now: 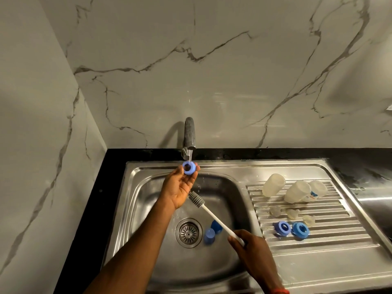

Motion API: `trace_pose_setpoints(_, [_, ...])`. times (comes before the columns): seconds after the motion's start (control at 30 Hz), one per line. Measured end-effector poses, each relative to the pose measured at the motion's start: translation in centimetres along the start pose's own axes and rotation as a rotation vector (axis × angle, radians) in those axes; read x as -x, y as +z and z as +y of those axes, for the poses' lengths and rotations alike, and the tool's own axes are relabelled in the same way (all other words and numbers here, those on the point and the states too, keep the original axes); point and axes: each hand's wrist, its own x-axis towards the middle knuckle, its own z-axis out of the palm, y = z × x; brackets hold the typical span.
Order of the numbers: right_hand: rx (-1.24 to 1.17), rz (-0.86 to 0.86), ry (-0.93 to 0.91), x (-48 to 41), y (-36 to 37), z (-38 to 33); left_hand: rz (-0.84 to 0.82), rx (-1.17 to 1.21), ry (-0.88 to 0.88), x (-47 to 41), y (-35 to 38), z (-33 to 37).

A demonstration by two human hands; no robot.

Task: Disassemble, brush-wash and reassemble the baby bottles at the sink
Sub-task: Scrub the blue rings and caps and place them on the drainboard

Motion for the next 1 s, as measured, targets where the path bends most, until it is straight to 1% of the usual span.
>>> trace_pose_setpoints(0.03, [0.004, 0.006, -0.005, 0.0, 0.0, 0.0, -0.007, -0.007, 0.005, 0.0, 0.0, 0.1])
trace_pose_setpoints(0.1, [0.008, 0.013, -0.01, 0.0, 0.1, 0.1, -0.007, -0.098, 0.002, 0.0, 0.0, 0.3])
trace_pose_setpoints(0.2, [0.012, 0.027, -0.027, -0.2, 0.2, 0.2, -0.013, -0.12, 0.035, -0.2, 0.2, 0.7])
trace_pose_setpoints(0.3, [0.009, 0.047, -0.04, -0.3, 0.4, 0.4, -0.037, -0.25, 0.013, 0.0, 0.6, 0.7])
trace_pose_setpoints(0.47, [0.028, 0.098, -0.068, -0.7, 0.8, 0.6, 0.008, -0.155, 0.013, 0.3, 0.5, 0.9])
trace_pose_setpoints(0.63, [0.041, 0.123, -0.099, -1.3, 1.1, 0.7, 0.055, -0.088, -0.057, 0.2, -0.6, 1.1])
trace_pose_setpoints(0.77, [0.031, 0.106, -0.099, -1.5, 0.9, 0.0, 0.119, -0.086, -0.036, 0.2, -1.2, 1.2])
trace_pose_setpoints(0.83, [0.031, 0.097, -0.094, -1.6, 0.7, -0.2, 0.13, -0.14, -0.018, 0.4, -1.0, 1.0])
trace_pose_setpoints(0.9, [0.028, 0.1, -0.094, -1.6, 0.7, -0.1, 0.091, -0.263, 0.005, 0.5, -0.5, 0.6])
trace_pose_setpoints(0.97, [0.024, 0.106, -0.097, -1.5, 0.7, 0.1, 0.023, -0.461, 0.078, 0.7, -0.1, 0.4])
trace_pose_setpoints(1.0, [0.02, 0.109, -0.097, -1.5, 0.7, 0.2, 0.012, -0.596, 0.162, 0.6, 0.0, 0.4])
